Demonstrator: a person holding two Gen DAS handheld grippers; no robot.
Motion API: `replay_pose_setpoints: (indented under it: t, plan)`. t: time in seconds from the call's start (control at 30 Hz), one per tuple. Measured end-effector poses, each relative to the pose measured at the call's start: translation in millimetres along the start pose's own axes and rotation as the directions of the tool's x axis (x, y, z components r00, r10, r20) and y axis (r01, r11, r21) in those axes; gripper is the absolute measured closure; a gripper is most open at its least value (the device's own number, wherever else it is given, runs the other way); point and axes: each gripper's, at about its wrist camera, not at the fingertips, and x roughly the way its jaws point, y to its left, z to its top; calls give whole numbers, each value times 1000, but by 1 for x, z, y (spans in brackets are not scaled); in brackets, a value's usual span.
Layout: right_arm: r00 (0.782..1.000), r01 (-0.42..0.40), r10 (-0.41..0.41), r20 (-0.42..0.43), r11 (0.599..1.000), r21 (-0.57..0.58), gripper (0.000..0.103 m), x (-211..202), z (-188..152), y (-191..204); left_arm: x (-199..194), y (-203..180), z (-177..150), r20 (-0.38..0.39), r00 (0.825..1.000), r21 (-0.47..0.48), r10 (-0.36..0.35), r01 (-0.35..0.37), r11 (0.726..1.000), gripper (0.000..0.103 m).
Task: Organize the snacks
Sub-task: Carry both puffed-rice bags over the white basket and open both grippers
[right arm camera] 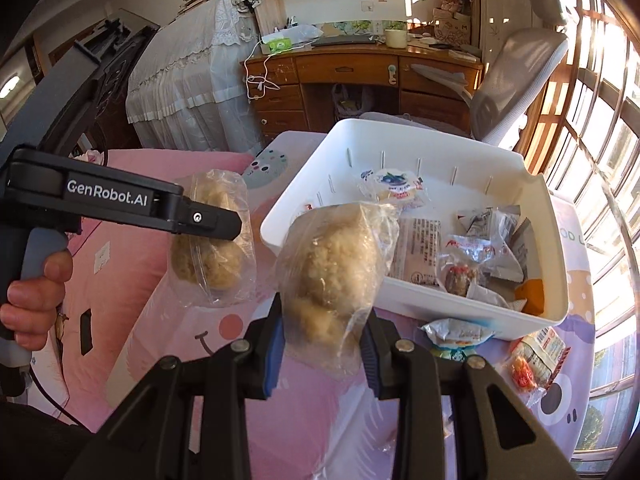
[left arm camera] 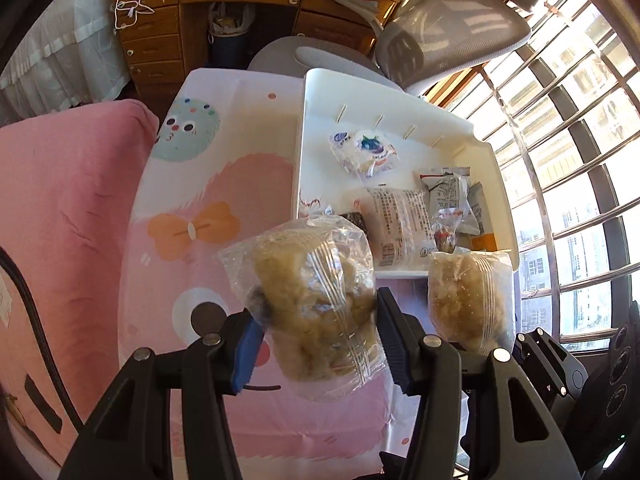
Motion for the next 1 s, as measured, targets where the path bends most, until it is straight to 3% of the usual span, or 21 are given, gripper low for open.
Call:
replay_pose_setpoints:
  t: [0.43, 0.7, 0.77, 0.8, 0.83, 0.9, 1.0]
  plan:
    - [984, 137, -147, 96, 985, 103, 70, -1, 46, -21, -3, -21, 73, 59, 997, 148, -43, 34, 988, 51]
    - [968, 205, -225, 114, 965, 163, 69, -4, 57, -37, 11, -41, 90, 36, 996, 209, -87, 78, 975, 51]
    - [964, 227, -248, 101, 957, 182, 66, -2, 57, -40, 14, -44, 90, 25, 996, 220, -87, 80, 972, 49]
    - [963, 238, -257, 85, 952, 191, 60, -1, 56, -42, 15, -46, 88, 19, 995, 232, -95, 88, 969, 46]
    - [961, 249, -267, 75, 948, 197, 55, 0, 54, -43, 15, -48, 87, 16, 995, 241, -99, 92, 966, 39]
    - [957, 265, -284, 67, 942, 205, 53, 0, 51, -43, 13, -50, 85, 20, 994, 249, -107, 98, 964, 31]
    - [957, 267, -286, 58, 939, 217, 52, -2, 46, -43, 9, -51, 82, 18, 993, 256, -119, 110, 960, 30]
